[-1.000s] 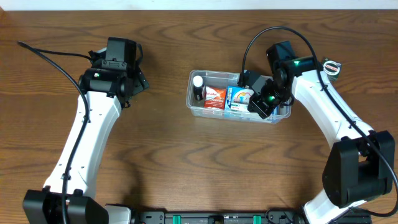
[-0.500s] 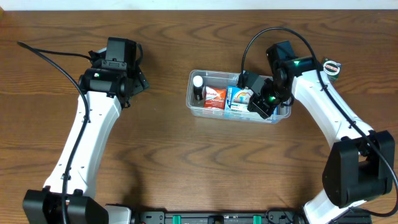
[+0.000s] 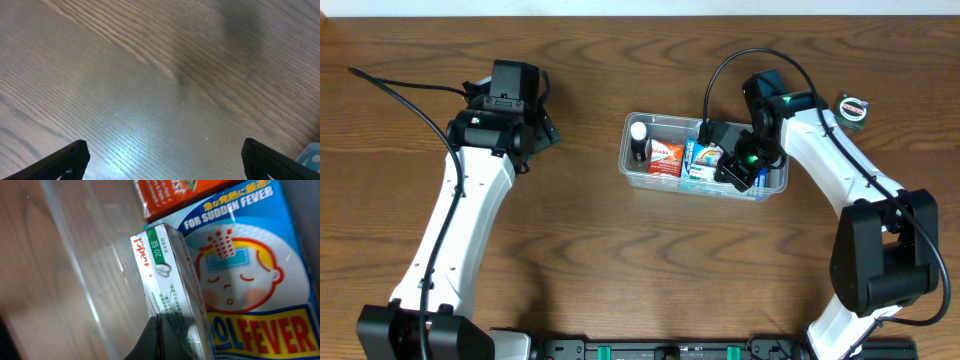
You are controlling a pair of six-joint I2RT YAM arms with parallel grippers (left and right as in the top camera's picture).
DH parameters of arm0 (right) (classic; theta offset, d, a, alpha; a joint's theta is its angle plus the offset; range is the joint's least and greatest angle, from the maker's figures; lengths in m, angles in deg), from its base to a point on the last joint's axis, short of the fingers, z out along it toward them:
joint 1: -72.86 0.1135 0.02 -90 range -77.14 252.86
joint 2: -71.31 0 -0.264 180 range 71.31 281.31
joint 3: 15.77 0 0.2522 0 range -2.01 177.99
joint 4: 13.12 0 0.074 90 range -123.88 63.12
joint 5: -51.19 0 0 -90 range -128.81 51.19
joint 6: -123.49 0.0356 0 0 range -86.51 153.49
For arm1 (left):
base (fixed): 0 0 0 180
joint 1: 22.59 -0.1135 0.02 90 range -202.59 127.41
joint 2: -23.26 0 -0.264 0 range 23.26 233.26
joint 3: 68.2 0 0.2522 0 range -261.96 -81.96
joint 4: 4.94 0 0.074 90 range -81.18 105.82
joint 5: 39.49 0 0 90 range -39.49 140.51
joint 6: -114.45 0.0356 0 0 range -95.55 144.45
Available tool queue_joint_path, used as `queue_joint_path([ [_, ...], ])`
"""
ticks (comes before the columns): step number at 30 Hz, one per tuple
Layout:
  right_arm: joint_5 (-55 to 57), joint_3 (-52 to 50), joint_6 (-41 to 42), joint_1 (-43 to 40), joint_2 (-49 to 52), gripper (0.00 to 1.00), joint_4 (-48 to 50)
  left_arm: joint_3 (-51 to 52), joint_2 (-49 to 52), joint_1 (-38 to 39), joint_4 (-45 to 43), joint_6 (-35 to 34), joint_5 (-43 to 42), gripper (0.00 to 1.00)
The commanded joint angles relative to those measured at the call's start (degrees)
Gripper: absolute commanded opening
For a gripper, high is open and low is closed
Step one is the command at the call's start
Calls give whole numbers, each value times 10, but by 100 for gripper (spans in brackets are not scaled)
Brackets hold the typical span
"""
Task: Pack container
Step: 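Push the white Panadol box down flat with the right gripper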
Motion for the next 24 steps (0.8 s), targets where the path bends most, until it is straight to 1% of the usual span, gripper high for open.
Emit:
queue_joint_path([
  [1, 48, -1, -4, -3, 21, 1, 18, 2, 7, -2, 1, 3, 9, 98],
  [8, 79, 8, 28, -3, 21, 1, 48, 2, 7, -2, 1, 3, 9, 98],
  [12, 116, 8, 60, -3, 21, 1, 72, 2, 7, -2, 1, 3, 9, 98],
  [24, 132, 8, 67, -4, 21, 1, 110, 2, 7, -2, 1, 3, 9, 98],
])
